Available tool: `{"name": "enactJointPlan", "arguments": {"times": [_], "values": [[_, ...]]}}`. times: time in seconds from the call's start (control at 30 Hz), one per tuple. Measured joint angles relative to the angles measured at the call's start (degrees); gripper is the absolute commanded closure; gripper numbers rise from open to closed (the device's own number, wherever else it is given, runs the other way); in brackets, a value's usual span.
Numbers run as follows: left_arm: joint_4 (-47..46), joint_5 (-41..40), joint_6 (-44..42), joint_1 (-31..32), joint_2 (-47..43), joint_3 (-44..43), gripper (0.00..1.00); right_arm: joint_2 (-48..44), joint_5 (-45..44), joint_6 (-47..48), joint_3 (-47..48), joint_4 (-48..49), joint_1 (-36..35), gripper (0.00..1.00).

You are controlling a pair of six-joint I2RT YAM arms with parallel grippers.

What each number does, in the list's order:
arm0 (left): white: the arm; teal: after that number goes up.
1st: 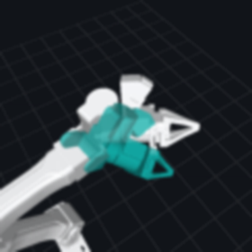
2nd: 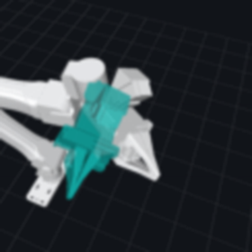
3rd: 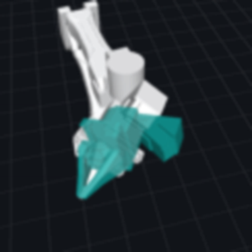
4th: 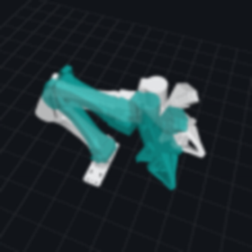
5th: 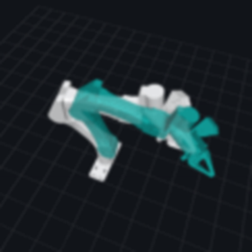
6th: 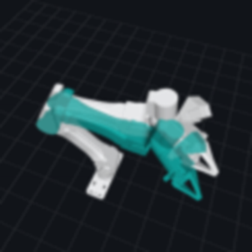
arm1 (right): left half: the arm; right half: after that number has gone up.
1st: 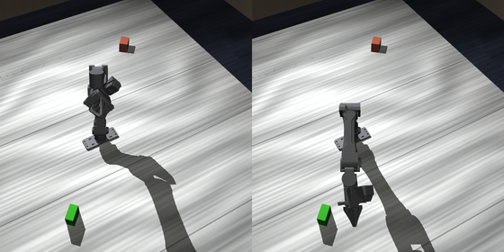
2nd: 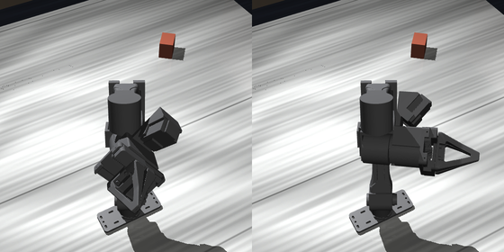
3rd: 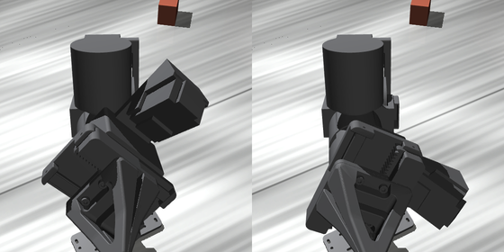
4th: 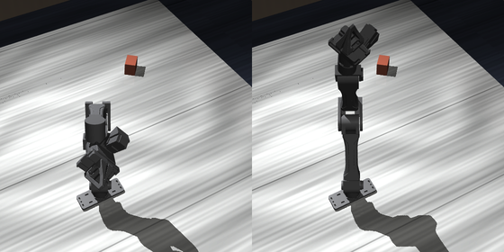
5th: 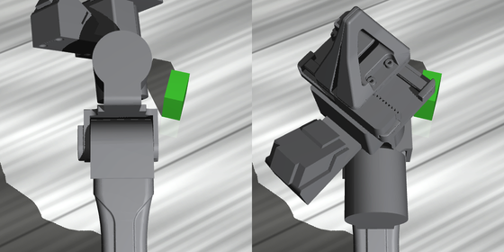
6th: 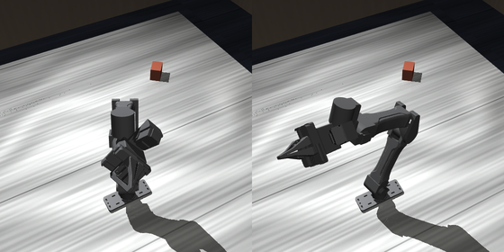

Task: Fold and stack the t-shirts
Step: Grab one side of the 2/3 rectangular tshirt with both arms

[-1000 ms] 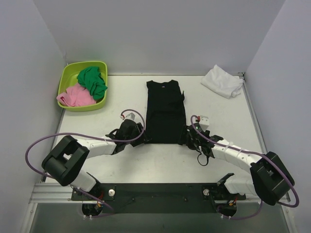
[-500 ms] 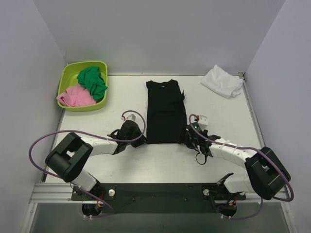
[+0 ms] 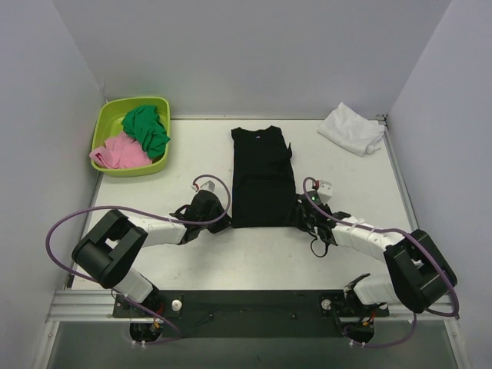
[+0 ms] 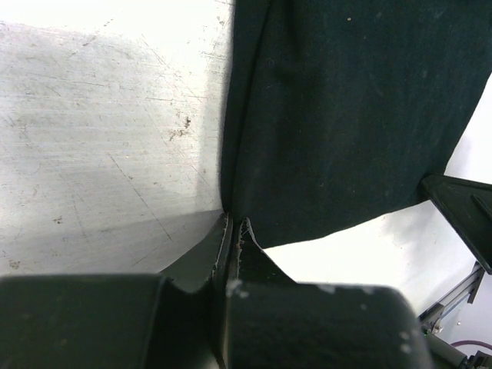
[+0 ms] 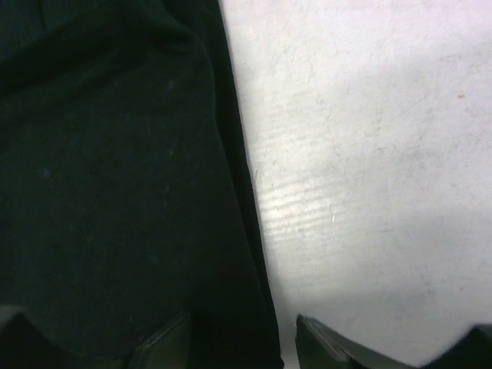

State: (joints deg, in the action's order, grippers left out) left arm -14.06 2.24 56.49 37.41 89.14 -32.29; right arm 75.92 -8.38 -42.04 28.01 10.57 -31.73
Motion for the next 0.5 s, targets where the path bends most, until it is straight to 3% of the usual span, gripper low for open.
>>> {"name": "enactJointPlan", "arguments": {"times": [0.07, 0.27, 0.5], "values": [[0.09, -0.02, -0.07, 0.0, -0.09, 0.02, 1.0, 0.72, 0.44, -0.15, 0.0, 0.68, 0.33, 0.67], [-0.02, -0.04, -0.02, 0.0, -0.37, 0.39, 1.0, 3.02, 1.88, -1.49, 0.0, 3.19, 0.57, 0.99], [-0.85, -0.07, 0.09, 0.0, -0.76, 1.25, 1.0, 3.43, 2.25, -2.38, -0.04, 3.93, 0.57, 1.0]]}}
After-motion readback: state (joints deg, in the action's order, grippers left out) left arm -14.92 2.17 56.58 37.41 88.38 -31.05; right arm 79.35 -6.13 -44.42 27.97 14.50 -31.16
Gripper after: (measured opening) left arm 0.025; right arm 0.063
